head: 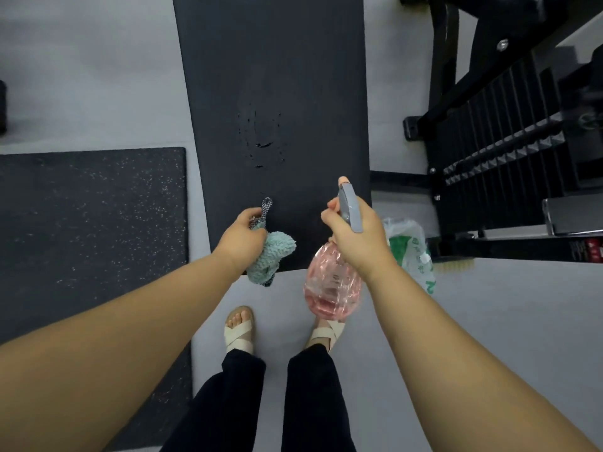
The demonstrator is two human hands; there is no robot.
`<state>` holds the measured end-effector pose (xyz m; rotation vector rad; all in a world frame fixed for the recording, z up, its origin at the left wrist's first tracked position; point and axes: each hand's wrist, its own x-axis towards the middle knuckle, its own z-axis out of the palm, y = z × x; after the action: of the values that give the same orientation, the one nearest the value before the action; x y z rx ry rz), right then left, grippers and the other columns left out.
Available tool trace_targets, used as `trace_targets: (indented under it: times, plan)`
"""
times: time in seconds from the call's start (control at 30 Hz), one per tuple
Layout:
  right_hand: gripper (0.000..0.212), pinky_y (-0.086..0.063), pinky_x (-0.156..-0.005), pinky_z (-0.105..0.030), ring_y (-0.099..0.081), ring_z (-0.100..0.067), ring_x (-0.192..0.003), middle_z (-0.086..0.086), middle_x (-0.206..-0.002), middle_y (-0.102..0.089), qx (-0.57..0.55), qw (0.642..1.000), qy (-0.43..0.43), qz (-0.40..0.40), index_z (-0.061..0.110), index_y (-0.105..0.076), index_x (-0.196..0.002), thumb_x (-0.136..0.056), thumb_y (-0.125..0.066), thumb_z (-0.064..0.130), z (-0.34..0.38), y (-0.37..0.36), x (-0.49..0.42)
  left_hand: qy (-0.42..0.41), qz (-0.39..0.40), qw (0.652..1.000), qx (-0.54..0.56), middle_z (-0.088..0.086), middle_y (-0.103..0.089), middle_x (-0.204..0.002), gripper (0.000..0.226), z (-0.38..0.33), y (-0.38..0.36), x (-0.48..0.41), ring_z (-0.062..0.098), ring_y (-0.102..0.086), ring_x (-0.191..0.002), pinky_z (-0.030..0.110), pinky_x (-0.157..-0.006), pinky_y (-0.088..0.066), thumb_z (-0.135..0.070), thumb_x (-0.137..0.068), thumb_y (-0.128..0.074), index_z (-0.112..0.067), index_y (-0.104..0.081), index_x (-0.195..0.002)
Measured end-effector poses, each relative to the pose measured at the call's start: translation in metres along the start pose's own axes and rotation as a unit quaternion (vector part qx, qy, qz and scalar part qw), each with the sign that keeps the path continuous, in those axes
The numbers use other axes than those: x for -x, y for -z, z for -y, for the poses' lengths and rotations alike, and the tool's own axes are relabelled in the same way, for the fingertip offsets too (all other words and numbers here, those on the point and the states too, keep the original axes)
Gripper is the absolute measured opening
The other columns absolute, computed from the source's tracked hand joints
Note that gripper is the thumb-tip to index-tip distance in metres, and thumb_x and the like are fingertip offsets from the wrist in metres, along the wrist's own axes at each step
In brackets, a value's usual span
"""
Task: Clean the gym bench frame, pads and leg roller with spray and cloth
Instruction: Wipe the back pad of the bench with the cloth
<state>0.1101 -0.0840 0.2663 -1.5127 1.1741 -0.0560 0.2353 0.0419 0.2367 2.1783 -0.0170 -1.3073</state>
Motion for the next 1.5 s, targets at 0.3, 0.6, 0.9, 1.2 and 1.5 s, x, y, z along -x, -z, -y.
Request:
trace_targets:
  times: [0.3,0.6,0.9,1.2,1.5]
  plan:
    - [0.018,-0.053,-0.087,-0.035,-0.061,-0.005,-0.094,0.019,-0.1,-0.06,-0.027,0.998,0.009,0.05,0.018,-0.061,-0.104,-0.087,-0.063,0.024,-0.008,0.038,0.003,-0.123,0.013,0.986,-0.108,-0.001,-0.065,-0.098,0.031,-0.024,-0.029,0.027,0.014,-0.057,-0.091,0.036,-0.083,-0.048,-0.02,-0.09,-0.04,-0.034,-0.068,-0.093]
    - [0.022,-0.048,-0.097,-0.04,-0.059,-0.013,-0.112,0.005,-0.126,-0.056,-0.135,0.981,0.139,-0.029,0.058,-0.06,-0.087,-0.086,-0.061,0.035,-0.012,0.076,0.023,-0.293,0.101,0.86,-0.406,-0.012,-0.042,-0.116,0.099,-0.057,-0.094,0.058,0.011,-0.055,-0.092,0.029,-0.071,-0.05,-0.071,-0.051,-0.073,-0.039,-0.032,-0.134]
    - [0.058,-0.046,-0.096,-0.024,-0.054,-0.004,-0.113,0.001,-0.129,-0.054,-0.108,0.992,-0.033,0.06,0.059,-0.05,-0.112,-0.062,-0.078,0.057,-0.058,0.098,0.032,-0.37,0.012,0.839,-0.399,-0.015,-0.055,-0.117,0.073,-0.06,-0.128,0.048,0.011,-0.06,-0.096,0.027,-0.067,-0.047,-0.061,-0.062,-0.07,-0.036,-0.043,-0.125]
    - [0.038,-0.045,-0.059,-0.013,-0.058,-0.009,-0.08,0.001,-0.093,-0.061,-0.13,0.981,-0.11,-0.095,0.022,-0.056,-0.1,-0.071,-0.081,0.027,-0.121,0.106,0.023,-0.334,0.13,0.82,-0.447,-0.006,-0.048,-0.132,0.053,-0.064,-0.138,0.008,0.016,-0.053,-0.114,0.033,-0.088,-0.048,-0.044,-0.082,-0.064,-0.027,-0.051,-0.13]
    - [0.05,-0.041,-0.084,-0.026,-0.054,-0.018,-0.1,0.002,-0.106,-0.054,-0.132,0.952,-0.166,-0.219,0.015,-0.052,-0.114,-0.072,-0.08,0.024,-0.238,0.061,-0.066,-0.403,0.001,0.797,-0.449,-0.006,-0.058,-0.107,0.022,-0.033,-0.141,-0.045,0.021,-0.06,-0.093,0.035,-0.069,-0.049,-0.031,-0.092,-0.05,-0.025,-0.064,-0.107]
